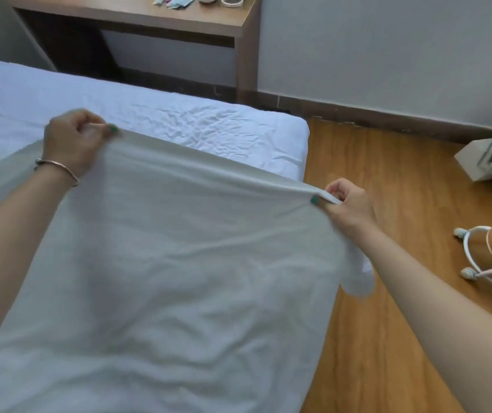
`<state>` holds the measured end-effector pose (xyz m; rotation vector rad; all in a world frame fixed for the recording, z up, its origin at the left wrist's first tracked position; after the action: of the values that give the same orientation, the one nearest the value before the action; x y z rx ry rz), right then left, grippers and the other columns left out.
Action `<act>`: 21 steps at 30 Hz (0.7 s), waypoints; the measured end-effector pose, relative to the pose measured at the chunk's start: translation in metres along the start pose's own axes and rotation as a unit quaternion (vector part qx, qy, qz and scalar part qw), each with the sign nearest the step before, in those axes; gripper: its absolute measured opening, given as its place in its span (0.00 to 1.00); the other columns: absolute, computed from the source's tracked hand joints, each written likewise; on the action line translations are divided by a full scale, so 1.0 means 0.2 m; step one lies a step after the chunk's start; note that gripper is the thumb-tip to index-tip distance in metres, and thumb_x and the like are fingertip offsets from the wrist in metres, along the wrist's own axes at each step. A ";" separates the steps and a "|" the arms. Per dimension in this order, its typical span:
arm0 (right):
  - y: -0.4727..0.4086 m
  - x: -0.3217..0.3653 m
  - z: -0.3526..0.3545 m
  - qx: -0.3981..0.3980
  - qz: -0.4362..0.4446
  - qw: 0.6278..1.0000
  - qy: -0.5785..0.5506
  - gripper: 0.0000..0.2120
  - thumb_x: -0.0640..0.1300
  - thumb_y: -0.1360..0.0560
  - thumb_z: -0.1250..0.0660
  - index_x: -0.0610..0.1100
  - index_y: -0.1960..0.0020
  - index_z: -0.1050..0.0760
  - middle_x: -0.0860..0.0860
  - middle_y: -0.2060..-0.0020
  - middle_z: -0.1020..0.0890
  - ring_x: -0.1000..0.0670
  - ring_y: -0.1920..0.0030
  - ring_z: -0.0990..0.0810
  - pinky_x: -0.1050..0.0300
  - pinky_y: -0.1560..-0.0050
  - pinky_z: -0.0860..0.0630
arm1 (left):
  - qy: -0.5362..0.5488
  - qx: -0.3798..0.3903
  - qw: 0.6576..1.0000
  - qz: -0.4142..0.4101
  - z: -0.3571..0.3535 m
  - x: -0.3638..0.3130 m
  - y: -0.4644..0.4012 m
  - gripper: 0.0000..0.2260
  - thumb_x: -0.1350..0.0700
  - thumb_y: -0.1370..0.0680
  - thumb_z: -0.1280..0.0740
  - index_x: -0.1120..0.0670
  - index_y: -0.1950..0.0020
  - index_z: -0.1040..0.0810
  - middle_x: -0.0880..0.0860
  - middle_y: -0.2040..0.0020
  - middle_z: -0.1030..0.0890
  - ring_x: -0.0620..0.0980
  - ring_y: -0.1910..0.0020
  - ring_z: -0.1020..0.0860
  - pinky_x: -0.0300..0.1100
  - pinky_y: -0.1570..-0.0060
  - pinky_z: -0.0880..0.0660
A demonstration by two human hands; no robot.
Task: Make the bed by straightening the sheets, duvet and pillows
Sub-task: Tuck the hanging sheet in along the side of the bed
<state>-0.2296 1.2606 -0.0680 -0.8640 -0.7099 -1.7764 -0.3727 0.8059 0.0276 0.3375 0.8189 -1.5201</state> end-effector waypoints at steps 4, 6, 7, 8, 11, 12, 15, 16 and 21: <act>-0.22 -0.40 -0.25 0.127 -0.036 0.986 0.104 0.19 0.68 0.37 0.31 0.54 0.59 0.27 0.56 0.67 0.24 0.50 0.63 0.24 0.53 0.60 0.28 | -0.156 0.124 0.980 0.026 -0.54 0.38 -0.02 0.12 0.50 0.23 0.31 0.59 0.50 0.17 0.61 0.50 0.18 0.62 0.46 0.21 0.51 0.46 0.28; -0.29 -0.57 -0.40 0.165 -0.043 0.984 0.044 0.20 0.70 0.38 0.34 0.54 0.60 0.27 0.57 0.62 0.23 0.53 0.59 0.23 0.54 0.55 0.28 | -0.218 0.155 0.960 0.075 -0.74 0.57 0.05 0.13 0.49 0.22 0.33 0.58 0.51 0.16 0.63 0.51 0.21 0.65 0.46 0.24 0.52 0.47 0.30; -0.33 -0.63 -0.46 0.163 -0.047 0.985 0.011 0.19 0.68 0.36 0.35 0.53 0.61 0.27 0.56 0.60 0.24 0.54 0.58 0.24 0.57 0.55 0.29 | -0.256 0.146 0.951 0.088 -0.81 0.62 0.06 0.12 0.50 0.22 0.33 0.58 0.51 0.16 0.64 0.51 0.21 0.66 0.46 0.24 0.52 0.48 0.32; -0.37 -0.69 -0.51 0.149 -0.047 0.987 -0.028 0.16 0.66 0.35 0.35 0.53 0.61 0.27 0.54 0.60 0.24 0.55 0.59 0.26 0.60 0.55 0.31 | -0.291 0.131 0.944 0.087 -0.87 0.64 0.05 0.11 0.51 0.22 0.32 0.58 0.51 0.16 0.65 0.51 0.21 0.68 0.47 0.24 0.52 0.49 0.32; -0.50 -0.81 -0.60 0.093 -0.044 0.988 -0.119 0.07 0.48 0.29 0.27 0.53 0.61 0.25 0.47 0.60 0.23 0.61 0.61 0.26 0.66 0.56 0.31 | -0.373 0.093 0.920 0.073 -0.99 0.61 -0.05 0.13 0.52 0.22 0.35 0.60 0.51 0.16 0.67 0.52 0.21 0.71 0.51 0.24 0.55 0.50 0.30; -0.53 -0.84 -0.60 0.071 -0.049 0.987 -0.133 0.10 0.41 0.29 0.25 0.53 0.61 0.24 0.46 0.59 0.23 0.63 0.62 0.26 0.68 0.56 0.30 | -0.377 0.080 0.919 0.084 -1.02 0.60 -0.09 0.15 0.51 0.22 0.37 0.60 0.52 0.17 0.68 0.53 0.21 0.71 0.52 0.24 0.55 0.50 0.30; -0.60 -0.89 -0.62 0.061 -0.059 0.983 -0.163 0.13 0.34 0.29 0.26 0.51 0.62 0.23 0.48 0.61 0.26 0.65 0.63 0.26 0.72 0.58 0.32 | -0.367 0.049 0.921 0.125 -1.09 0.60 -0.16 0.14 0.54 0.23 0.39 0.61 0.51 0.17 0.67 0.51 0.22 0.70 0.51 0.25 0.51 0.52 0.33; -0.60 -0.89 -0.63 0.064 -0.065 0.982 -0.167 0.13 0.34 0.29 0.26 0.51 0.63 0.23 0.50 0.62 0.27 0.64 0.63 0.26 0.72 0.58 0.32 | -0.350 0.036 0.926 0.141 -1.10 0.61 -0.15 0.12 0.56 0.22 0.37 0.62 0.51 0.18 0.67 0.49 0.23 0.70 0.48 0.26 0.50 0.52 0.33; -0.62 -0.92 -0.67 0.018 -0.094 0.982 -0.166 0.15 0.38 0.29 0.25 0.56 0.66 0.25 0.57 0.61 0.29 0.60 0.61 0.27 0.65 0.59 0.31 | -0.260 -0.039 0.956 0.133 -1.11 0.63 -0.15 0.11 0.60 0.21 0.38 0.66 0.50 0.19 0.42 0.52 0.36 0.57 0.44 0.35 0.46 0.40 0.36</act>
<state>-0.3307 1.2926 -0.3038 -1.1144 -1.0658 -1.7961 -0.4775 0.8581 -0.2003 -0.0181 0.3939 -1.2369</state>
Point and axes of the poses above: each hand's wrist, its own y-axis away from the middle knuckle, its own z-axis out of the back of the hand, x = y × z, the point moved 4 cm from there along -y, towards the middle knuckle
